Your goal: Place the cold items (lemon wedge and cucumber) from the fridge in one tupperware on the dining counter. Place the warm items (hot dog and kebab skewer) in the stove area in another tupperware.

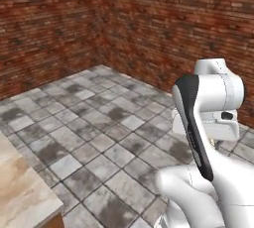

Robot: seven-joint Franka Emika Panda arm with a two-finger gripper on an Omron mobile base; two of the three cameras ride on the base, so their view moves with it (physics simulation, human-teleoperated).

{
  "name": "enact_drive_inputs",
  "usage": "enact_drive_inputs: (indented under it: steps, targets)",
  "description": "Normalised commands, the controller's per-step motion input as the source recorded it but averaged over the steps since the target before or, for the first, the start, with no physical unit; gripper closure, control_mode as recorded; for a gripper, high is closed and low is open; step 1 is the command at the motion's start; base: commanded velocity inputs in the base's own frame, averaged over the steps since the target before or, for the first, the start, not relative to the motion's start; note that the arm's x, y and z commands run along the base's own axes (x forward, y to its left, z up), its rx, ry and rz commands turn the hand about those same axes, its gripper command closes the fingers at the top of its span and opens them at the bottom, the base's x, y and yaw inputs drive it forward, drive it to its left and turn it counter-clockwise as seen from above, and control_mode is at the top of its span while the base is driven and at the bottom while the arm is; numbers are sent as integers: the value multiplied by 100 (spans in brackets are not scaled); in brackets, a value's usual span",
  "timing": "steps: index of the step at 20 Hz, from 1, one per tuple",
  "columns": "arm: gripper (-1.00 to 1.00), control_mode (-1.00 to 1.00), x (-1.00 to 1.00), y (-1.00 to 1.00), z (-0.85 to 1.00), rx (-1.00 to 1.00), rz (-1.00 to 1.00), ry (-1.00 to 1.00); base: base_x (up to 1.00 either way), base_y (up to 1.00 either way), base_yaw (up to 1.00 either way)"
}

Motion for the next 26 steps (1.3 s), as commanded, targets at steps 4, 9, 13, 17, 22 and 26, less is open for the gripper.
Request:
enact_drive_inputs:
  steps: [4,9,13,17,22,26]
  targets:
    - [100,100,0,0,0,0,0,0,100,-22,72]
    - [100,100,0,0,0,0,0,0,100,-33,69]
    - [100,100,0,0,0,0,0,0,100,-50,64]
    - [100,100,0,0,0,0,0,0,100,-70,54]
    - [100,100,0,0,0,0,0,0,100,-73,49]
    - [100,100,0,0,0,0,0,0,100,-71,45]
